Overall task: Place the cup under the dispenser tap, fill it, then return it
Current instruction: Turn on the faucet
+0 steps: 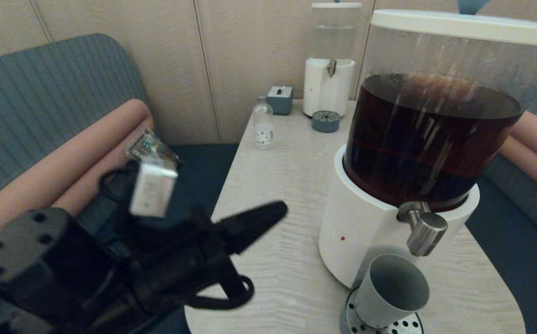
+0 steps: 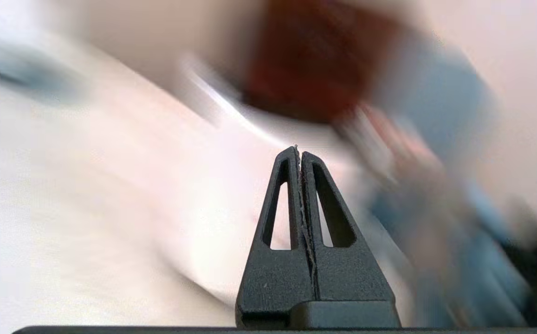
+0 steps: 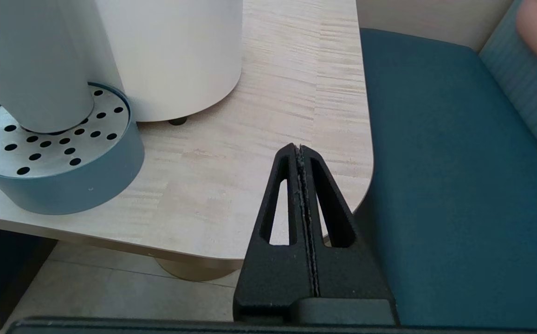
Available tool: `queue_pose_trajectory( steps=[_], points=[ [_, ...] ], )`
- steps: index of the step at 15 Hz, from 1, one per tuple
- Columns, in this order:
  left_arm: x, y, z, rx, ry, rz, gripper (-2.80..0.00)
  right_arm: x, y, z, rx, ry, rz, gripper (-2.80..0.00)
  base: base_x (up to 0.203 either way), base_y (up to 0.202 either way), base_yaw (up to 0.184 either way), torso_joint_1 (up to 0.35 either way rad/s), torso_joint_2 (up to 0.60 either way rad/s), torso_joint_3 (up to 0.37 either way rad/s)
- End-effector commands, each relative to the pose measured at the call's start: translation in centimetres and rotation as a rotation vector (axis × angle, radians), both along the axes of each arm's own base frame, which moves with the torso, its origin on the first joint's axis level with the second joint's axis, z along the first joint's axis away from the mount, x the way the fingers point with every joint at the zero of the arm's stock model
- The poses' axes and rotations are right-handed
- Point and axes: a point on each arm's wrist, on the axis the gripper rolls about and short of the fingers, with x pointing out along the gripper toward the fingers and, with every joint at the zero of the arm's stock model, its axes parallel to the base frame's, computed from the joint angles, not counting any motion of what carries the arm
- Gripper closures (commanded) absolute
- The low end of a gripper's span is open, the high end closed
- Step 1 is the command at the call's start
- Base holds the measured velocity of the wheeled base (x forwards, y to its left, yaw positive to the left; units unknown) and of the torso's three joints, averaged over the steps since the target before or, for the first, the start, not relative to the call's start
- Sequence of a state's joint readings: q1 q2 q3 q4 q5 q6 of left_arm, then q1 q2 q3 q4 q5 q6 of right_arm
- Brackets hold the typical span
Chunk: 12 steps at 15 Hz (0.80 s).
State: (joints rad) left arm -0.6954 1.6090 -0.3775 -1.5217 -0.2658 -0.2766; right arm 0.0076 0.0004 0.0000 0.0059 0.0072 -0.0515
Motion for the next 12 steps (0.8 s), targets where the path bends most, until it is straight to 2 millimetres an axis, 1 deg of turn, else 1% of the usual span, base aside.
queue_pose_trajectory(
  steps=[1,2,3,4,6,7,8,12],
  points=[
    [-1.0,5.5,4.7,-0.158,-0.15,0.216,0.0,0.0,0.0,-0.3,0.001,0.001,0.001,0.0,0.0,0.0,0.0,0.0,0.0,0.0],
    [-1.0,7.8,5.8,-0.193,-0.193,0.332,0.0,0.0,0.0,-0.3,0.001,0.001,0.002,0.0,0.0,0.0,0.0,0.0,0.0,0.0],
    [-1.6,10.2,6.8,-0.222,-0.246,0.447,0.0,0.0,0.0,-0.3,0.001,0.001,0.001,0.0,0.0,0.0,0.0,0.0,0.0,0.0],
    [-3.2,12.3,7.9,-0.253,-0.316,0.544,0.0,0.0,0.0,-0.3,0.001,0.001,0.001,0.0,0.0,0.0,0.0,0.0,0.0,0.0],
    [-6.3,14.9,9.0,-0.286,-0.424,0.7,0.0,0.0,0.0,-0.3,0.001,0.001,0.001,0.0,0.0,0.0,0.0,0.0,0.0,0.0],
    [-7.9,15.5,9.2,-0.301,-0.471,0.754,0.0,0.0,0.0,-0.3,0.001,0.001,0.001,0.0,0.0,0.0,0.0,0.0,0.0,0.0],
    [-9.5,15.8,9.3,-0.316,-0.511,0.779,0.0,0.0,0.0,-0.3,0.001,0.001,0.002,0.0,0.0,0.0,0.0,0.0,0.0,0.0],
    [-15.4,15.6,7.5,-0.357,-0.618,0.806,0.0,0.0,0.0,-0.3,0.001,0.001,0.001,0.0,0.0,0.0,0.0,0.0,0.0,0.0]
  ],
)
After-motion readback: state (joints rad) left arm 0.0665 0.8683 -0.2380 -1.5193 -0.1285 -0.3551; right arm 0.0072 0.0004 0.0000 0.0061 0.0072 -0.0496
